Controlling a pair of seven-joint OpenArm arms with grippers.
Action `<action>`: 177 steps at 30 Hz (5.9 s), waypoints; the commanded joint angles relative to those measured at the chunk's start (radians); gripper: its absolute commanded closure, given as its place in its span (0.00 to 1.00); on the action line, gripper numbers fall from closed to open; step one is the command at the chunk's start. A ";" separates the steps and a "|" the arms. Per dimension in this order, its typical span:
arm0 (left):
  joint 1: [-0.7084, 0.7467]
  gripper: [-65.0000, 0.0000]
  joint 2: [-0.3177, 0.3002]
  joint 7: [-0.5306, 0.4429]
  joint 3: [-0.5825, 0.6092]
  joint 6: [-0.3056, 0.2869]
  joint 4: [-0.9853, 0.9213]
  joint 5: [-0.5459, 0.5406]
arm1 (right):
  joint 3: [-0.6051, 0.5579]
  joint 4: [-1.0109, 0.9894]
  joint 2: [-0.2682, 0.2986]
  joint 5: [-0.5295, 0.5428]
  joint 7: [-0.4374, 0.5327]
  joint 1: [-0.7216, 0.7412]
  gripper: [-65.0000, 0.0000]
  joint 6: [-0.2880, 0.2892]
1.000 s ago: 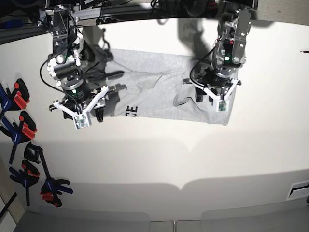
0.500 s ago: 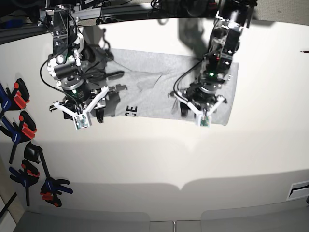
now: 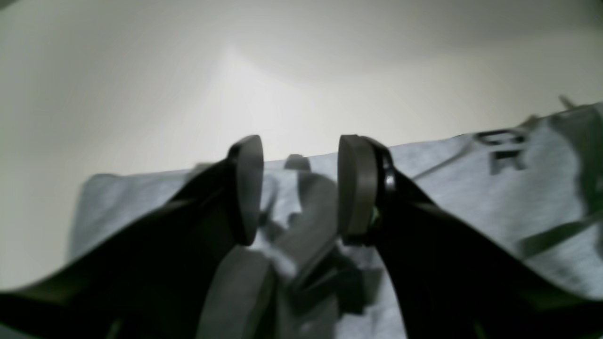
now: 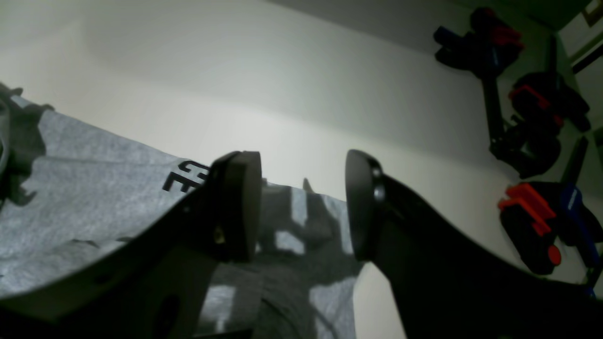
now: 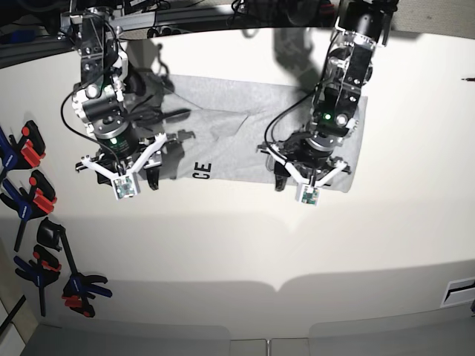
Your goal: Fold the T-shirt properly
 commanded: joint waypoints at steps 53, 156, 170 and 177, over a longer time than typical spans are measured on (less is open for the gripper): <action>-0.010 0.63 -0.149 0.242 0.000 0.001 0.218 -0.052 | 0.516 -0.595 -0.131 0.499 -0.271 0.014 0.28 0.334; -0.084 0.63 -0.180 0.393 -0.206 0.223 0.064 0.499 | 0.208 -0.470 -0.457 0.961 -0.566 0.440 1.00 0.454; -0.079 0.63 -0.206 0.403 -0.262 0.222 0.064 0.499 | 0.181 -0.472 -0.522 0.905 -0.566 0.434 1.00 0.454; -0.079 0.63 -0.216 0.404 -0.262 0.222 0.064 0.470 | 0.181 -0.472 -0.522 0.940 -0.566 0.435 0.87 0.455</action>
